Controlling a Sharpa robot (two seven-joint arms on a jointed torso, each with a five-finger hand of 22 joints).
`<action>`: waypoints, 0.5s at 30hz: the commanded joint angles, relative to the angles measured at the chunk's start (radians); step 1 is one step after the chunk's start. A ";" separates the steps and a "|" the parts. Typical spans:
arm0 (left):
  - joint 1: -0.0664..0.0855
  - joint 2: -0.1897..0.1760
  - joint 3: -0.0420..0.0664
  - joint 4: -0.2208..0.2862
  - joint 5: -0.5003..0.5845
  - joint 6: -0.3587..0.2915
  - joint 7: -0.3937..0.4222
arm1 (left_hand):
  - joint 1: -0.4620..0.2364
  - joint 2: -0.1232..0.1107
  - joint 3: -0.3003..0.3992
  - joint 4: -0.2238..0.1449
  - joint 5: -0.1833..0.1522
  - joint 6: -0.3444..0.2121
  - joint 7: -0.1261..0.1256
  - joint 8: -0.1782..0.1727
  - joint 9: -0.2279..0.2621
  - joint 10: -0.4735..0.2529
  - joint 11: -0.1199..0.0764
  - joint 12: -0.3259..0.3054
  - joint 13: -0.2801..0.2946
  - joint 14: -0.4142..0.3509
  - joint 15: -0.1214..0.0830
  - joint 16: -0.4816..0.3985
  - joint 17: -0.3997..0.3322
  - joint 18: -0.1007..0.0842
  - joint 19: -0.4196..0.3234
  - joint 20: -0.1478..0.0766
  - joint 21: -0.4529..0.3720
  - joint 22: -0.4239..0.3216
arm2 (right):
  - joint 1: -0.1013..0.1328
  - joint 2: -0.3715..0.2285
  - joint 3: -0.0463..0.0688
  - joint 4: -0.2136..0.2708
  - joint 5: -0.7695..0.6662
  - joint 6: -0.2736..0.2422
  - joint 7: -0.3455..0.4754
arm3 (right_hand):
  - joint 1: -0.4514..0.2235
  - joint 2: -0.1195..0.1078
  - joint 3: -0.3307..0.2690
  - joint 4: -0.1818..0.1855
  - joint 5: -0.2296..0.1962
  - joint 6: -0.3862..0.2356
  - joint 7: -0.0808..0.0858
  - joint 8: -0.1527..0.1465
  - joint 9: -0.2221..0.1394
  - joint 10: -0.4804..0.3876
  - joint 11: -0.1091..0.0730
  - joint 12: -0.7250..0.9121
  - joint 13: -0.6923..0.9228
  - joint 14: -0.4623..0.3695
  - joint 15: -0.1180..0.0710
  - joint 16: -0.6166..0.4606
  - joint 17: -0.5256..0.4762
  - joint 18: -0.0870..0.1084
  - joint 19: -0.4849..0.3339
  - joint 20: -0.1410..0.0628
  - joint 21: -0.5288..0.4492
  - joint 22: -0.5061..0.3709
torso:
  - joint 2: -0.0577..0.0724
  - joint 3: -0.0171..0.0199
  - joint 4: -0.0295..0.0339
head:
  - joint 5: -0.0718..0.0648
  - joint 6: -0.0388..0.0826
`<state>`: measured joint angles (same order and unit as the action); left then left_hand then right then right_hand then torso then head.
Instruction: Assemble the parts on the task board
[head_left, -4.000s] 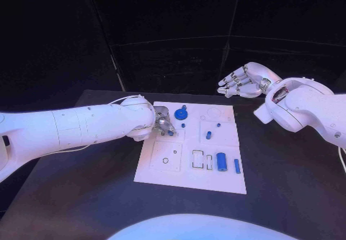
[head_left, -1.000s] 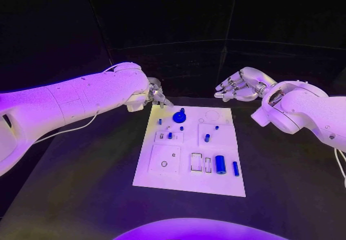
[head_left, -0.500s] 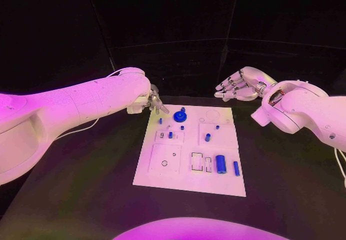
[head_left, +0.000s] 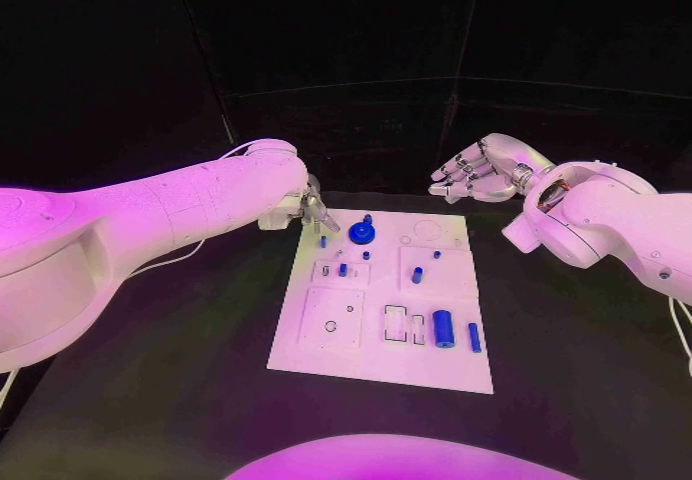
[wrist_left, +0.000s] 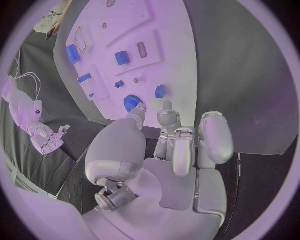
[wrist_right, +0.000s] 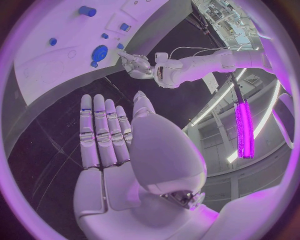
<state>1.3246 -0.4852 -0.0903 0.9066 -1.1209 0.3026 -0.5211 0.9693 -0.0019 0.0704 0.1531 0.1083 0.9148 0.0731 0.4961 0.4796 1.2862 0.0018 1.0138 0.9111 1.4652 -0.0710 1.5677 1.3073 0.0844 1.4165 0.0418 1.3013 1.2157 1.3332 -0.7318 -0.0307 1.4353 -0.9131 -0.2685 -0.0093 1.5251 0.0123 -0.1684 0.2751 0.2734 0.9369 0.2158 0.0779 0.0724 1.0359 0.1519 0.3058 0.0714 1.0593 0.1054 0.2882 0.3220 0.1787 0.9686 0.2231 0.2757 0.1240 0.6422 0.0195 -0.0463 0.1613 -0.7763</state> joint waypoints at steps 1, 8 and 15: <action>-0.001 0.002 0.000 -0.006 -0.010 0.026 0.001 | 0.010 0.002 -0.009 0.000 -0.005 0.007 0.002 -0.005 -0.002 -0.009 -0.002 0.001 -0.002 0.106 0.009 0.003 0.263 -0.003 0.000 0.006 -0.004 0.000 | 0.002 0.000 0.001 0.000 -0.003 0.003 0.010 | 0.012 0.001 -0.002 -0.006 0.003 -0.006 0.003 0.005 0.001 -0.007 0.002 0.004 0.001 -0.006 -0.001 0.004 -0.001 0.004 0.007 -0.002 -0.006 -0.001 | 0.000 0.0000 -0.0001 | 0.000 -0.002; -0.008 0.002 0.000 -0.014 -0.010 0.028 0.001 | 0.029 0.012 -0.016 -0.005 -0.004 0.009 0.002 -0.008 -0.008 -0.011 -0.001 0.001 -0.004 0.106 0.010 0.003 0.263 -0.003 0.000 0.006 -0.005 0.000 | 0.002 0.001 0.001 0.000 -0.003 0.003 0.010 | 0.015 0.002 -0.002 -0.008 0.005 -0.006 0.003 0.005 0.001 -0.007 0.001 0.004 0.001 -0.006 -0.001 0.005 -0.001 0.004 0.008 -0.002 -0.006 -0.001 | 0.000 -0.0010 0.0000 | -0.001 -0.002; -0.013 0.006 0.000 -0.018 -0.010 0.032 0.003 | 0.039 0.016 -0.020 -0.007 -0.004 0.011 0.002 -0.010 -0.012 -0.012 -0.001 0.001 -0.005 0.106 0.010 0.003 0.263 -0.003 -0.001 0.007 -0.006 0.000 | 0.001 0.002 0.001 -0.001 -0.003 0.003 0.011 | 0.015 0.002 -0.002 -0.008 0.005 -0.006 0.003 0.005 0.001 -0.007 0.001 0.004 0.001 -0.006 -0.001 0.005 -0.001 0.004 0.008 -0.002 -0.006 -0.001 | -0.001 0.0003 0.0007 | -0.001 -0.001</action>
<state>1.3102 -0.4815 -0.0903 0.8894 -1.1238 0.3201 -0.5211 0.9970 0.0160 0.0563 0.1445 0.1083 0.9186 0.0769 0.4920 0.4690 1.2805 0.0005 1.0138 0.9075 1.4688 -0.0674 1.5677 1.3073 0.0844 1.4162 0.0414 1.3013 1.2155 1.3329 -0.7312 -0.0307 1.4334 -0.9131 -0.2683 -0.0089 1.5304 0.0177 -0.1712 0.2723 0.2733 0.9369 0.2158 0.0777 0.0723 1.0359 0.1519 0.3057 0.0715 1.0593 0.1054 0.2882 0.3221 0.1788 0.9686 0.2230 0.2757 0.1242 0.6416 0.0193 -0.0463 0.1603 -0.7778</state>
